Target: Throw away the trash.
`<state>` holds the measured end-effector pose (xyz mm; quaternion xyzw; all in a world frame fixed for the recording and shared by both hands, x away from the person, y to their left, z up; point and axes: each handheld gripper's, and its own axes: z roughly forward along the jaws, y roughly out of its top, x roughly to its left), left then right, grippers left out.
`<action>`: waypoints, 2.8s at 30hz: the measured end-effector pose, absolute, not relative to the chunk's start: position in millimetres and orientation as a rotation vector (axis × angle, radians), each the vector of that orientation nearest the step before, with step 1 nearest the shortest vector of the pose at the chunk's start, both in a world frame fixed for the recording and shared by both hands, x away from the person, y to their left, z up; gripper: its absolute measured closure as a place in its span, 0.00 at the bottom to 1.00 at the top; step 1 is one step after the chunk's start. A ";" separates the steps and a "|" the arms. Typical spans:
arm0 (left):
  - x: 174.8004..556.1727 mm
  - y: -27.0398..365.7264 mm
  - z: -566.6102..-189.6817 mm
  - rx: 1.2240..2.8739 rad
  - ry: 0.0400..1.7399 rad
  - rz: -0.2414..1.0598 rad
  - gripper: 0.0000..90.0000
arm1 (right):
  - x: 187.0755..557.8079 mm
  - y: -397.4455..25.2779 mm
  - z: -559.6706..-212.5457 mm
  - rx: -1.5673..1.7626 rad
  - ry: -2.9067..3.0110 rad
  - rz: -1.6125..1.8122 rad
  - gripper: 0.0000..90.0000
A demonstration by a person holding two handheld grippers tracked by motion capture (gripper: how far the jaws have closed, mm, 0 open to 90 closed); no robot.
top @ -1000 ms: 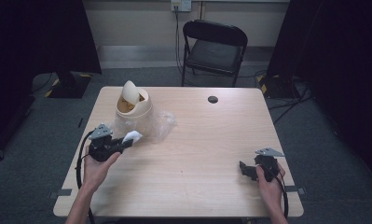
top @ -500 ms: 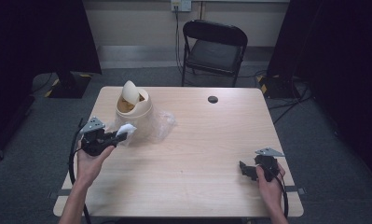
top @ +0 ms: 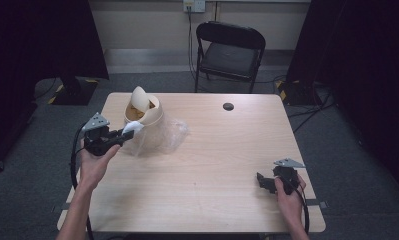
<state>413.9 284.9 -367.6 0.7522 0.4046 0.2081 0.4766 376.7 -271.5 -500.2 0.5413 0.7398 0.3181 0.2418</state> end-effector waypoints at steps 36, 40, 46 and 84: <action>480.9 297.1 -360.7 1.845 1.091 0.474 0.85 | 376.7 -271.5 -500.2 1.480 2.023 0.870 0.12; 488.0 297.0 -364.7 1.836 1.111 0.454 0.85 | 376.7 -271.5 -500.1 1.480 2.023 0.870 0.12; 493.9 293.9 -367.6 1.860 1.127 0.448 0.85 | 376.7 -271.5 -500.2 1.480 2.023 0.870 0.12; 532.8 264.8 -366.4 2.132 1.210 0.443 0.84 | 376.7 -271.5 -500.2 1.480 2.023 0.870 0.12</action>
